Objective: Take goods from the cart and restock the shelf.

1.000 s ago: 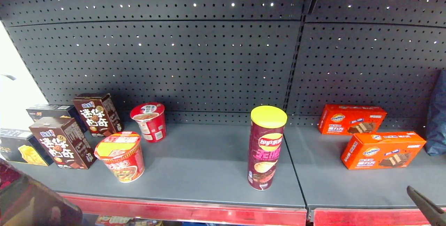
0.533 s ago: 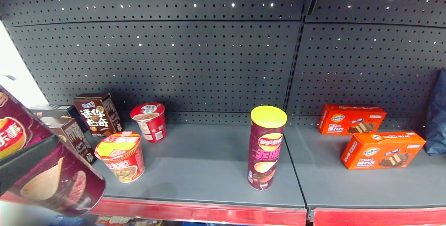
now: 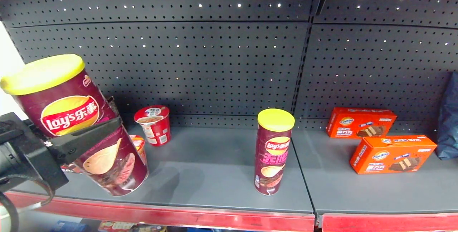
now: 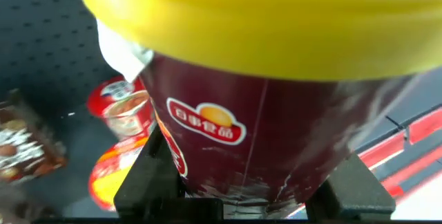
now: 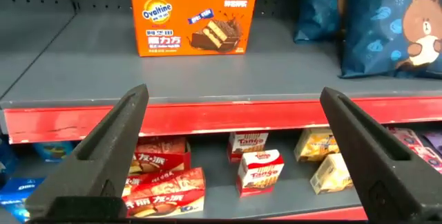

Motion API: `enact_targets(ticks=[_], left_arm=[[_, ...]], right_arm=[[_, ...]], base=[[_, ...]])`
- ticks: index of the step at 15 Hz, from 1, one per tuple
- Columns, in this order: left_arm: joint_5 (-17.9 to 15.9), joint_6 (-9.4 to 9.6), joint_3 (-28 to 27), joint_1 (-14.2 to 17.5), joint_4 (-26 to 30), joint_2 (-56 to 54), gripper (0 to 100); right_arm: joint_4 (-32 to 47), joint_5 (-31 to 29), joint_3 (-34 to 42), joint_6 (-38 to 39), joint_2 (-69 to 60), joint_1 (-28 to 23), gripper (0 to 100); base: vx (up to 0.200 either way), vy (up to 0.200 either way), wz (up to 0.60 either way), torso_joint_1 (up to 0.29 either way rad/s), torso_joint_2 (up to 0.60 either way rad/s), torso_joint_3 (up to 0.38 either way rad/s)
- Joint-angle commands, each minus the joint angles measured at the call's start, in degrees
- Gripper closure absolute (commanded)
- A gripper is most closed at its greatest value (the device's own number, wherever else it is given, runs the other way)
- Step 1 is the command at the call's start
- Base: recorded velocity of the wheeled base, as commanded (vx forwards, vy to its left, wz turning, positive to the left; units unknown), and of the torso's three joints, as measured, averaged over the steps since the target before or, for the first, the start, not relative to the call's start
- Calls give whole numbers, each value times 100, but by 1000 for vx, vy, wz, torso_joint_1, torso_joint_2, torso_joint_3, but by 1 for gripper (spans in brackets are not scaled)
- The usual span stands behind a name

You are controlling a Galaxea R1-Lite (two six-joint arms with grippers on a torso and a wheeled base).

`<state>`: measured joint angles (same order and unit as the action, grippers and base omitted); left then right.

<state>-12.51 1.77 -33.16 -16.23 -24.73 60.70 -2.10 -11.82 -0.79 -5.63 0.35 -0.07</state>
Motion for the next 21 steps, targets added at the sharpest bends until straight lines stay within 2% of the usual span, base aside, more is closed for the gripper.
enact_targets(ticks=[1,11,16,18,20,21], left_arm=[[-6,8,-165,-144,-14,399,100],[-15,8,-270,-311,-14,663,100],[11,17,-920,-777,-40,1383,100],[3,87,-973,-803,-75,1638,100],[-32,78,-929,-856,-506,2016,100],[-226,69,-964,-847,-568,2192,100]], right_arm=[[-1,22,0,1,-35,-1,0],[-1,75,0,36,-35,-1,0],[-1,84,0,27,-35,-1,0],[-1,84,0,18,-35,-1,0],[-10,66,0,45,-35,-1,0],[-10,84,0,36,-35,-1,0]], base=[[0,0,0,0,0,0],[0,0,-60,0,0,1],[0,0,0,0,0,0],[0,0,0,0,0,0],[0,0,0,0,0,0],[0,0,0,0,0,0]])
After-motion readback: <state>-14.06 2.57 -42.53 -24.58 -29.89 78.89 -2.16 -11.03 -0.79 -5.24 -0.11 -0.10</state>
